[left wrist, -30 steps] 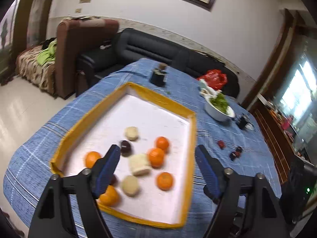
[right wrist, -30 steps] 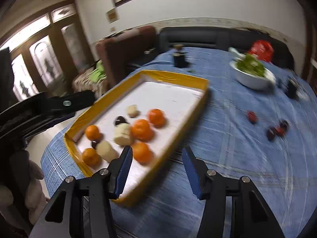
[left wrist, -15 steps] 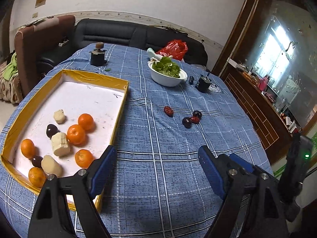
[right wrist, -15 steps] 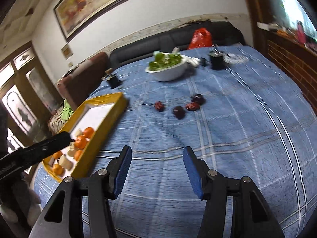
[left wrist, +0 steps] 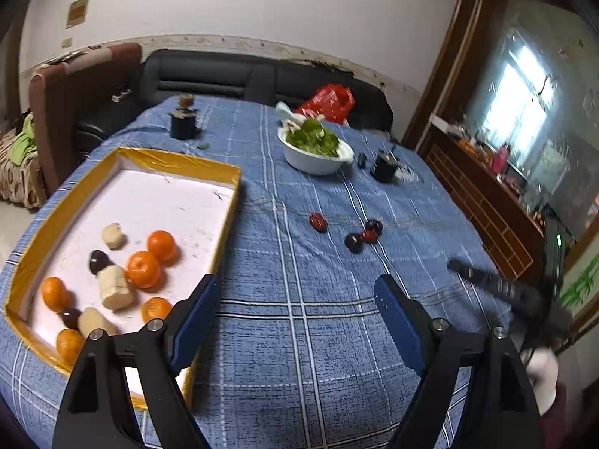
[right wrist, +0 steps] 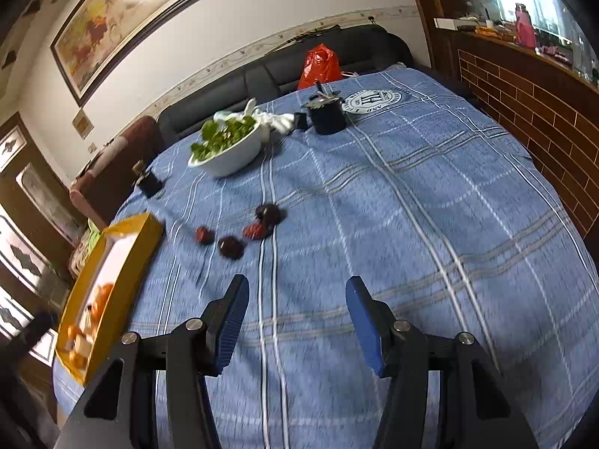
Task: Organize fruits
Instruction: 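Grasp a dark plum with the left tool while the right tool grasps a red date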
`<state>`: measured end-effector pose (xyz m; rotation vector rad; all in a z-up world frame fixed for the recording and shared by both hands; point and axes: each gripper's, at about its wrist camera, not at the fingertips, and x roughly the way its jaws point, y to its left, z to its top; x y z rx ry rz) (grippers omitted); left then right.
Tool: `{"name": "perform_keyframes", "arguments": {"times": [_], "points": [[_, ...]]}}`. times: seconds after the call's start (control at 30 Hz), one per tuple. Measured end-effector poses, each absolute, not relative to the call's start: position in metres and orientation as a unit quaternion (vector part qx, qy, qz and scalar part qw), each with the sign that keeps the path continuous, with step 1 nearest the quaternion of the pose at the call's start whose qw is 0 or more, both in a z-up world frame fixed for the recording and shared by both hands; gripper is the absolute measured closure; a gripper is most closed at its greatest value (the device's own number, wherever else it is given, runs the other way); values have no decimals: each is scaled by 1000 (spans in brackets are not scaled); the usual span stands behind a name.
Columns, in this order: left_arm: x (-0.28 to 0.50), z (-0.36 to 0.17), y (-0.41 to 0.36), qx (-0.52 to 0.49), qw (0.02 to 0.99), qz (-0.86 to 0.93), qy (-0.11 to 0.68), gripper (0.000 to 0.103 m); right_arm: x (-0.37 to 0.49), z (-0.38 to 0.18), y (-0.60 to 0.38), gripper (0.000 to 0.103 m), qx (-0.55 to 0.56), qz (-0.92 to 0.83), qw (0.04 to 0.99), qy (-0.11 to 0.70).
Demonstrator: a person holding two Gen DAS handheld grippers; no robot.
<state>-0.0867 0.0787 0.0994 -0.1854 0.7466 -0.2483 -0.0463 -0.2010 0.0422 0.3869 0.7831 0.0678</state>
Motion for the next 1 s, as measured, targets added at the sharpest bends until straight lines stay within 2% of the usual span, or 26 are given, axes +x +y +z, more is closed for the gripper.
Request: {"name": "perform_keyframes", "arguments": {"times": [0.17, 0.23, 0.3, 0.33, 0.6, 0.63, 0.73, 0.77, 0.8, 1.0], "points": [[-80, 92, 69, -78, 914, -131, 375, 21, 6, 37, -196, 45, 175, 50, 904, 387], [-79, 92, 70, -71, 915, -132, 376, 33, 28, 27, -190, 45, 174, 60, 898, 400], [-77, 92, 70, -61, 915, -129, 377, 48, 52, 15, -182, 48, 164, 59, 892, 417], [-75, 93, 70, -55, 915, -128, 379, 51, 61, 9, -179, 52, 162, 61, 888, 425], [-47, 80, 47, -13, 909, -122, 399, 51, 82, -6, -141, 52, 125, 87, 893, 424], [-42, 78, 41, -8, 907, -125, 402, 51, 82, -5, -135, 61, 106, 84, 897, 420], [-24, 73, 20, 15, 904, -132, 406, 48, 82, -4, -133, 70, 84, 83, 901, 417], [-20, 71, 14, 22, 904, -134, 406, 46, 81, -3, -138, 85, 96, 86, 900, 415], [-10, 68, 4, 33, 902, -138, 408, 44, 81, -1, -145, 85, 109, 89, 898, 417], [35, 44, -41, 73, 892, -165, 414, 44, 77, 8, -186, 82, 181, 95, 890, 409]]}}
